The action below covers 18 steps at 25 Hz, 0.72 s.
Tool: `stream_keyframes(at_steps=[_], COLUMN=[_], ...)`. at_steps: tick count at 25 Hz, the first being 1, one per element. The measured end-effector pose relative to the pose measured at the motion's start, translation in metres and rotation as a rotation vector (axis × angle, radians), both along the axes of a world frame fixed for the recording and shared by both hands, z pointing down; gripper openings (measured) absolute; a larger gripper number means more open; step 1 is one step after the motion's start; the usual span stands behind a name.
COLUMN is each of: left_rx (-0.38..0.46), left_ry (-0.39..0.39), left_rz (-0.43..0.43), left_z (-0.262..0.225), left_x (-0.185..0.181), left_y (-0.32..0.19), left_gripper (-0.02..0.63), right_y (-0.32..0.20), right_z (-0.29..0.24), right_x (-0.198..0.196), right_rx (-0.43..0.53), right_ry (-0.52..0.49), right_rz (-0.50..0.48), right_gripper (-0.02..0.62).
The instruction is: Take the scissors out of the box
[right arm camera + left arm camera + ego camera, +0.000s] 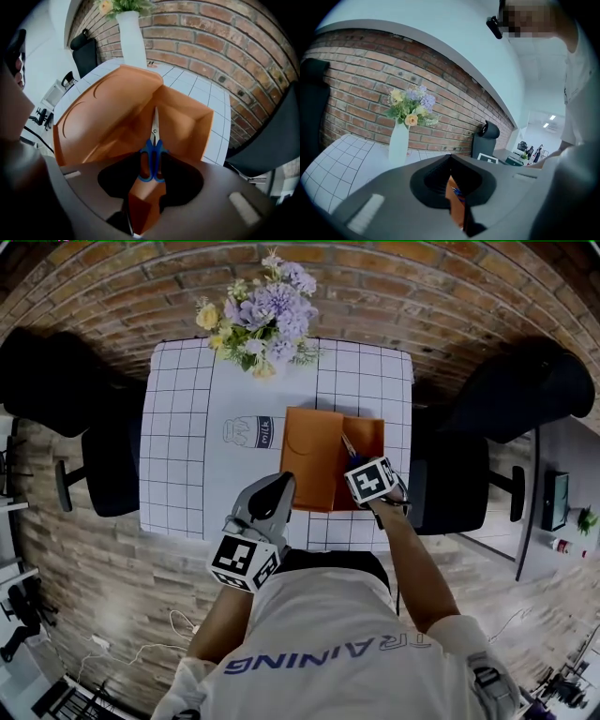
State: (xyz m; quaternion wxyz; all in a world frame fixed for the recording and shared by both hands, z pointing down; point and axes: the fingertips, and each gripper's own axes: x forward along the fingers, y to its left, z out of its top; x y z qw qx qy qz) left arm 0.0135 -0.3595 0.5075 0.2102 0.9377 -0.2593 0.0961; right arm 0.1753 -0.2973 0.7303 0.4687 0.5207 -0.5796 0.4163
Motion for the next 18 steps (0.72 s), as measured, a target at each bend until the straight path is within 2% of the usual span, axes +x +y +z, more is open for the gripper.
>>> stream_keyframes(at_steps=[3,11,18], left_rx=[0.006,0.012,0.016], left_ry=[0.004,0.020,0.023], left_rz=[-0.006,-0.006,0.000], left_z=[-0.002,-0.006,-0.008], left_x=[-0.003,-0.011,-0.012], left_y=[-0.002,-0.007,-0.010], left_gripper=[0.003,0.003,0.003], right_y=[-0.003,0.003,0.004], right_z=[0.006,0.021,0.025], right_x=[0.005,0.011,0.006], right_rx=[-0.041,-0.171,-0.188], right_ry=[0.049,0.114,0.126], right_rz=[-0.021,-0.057,-0.086], right_gripper=[0.138,0.150,0.129])
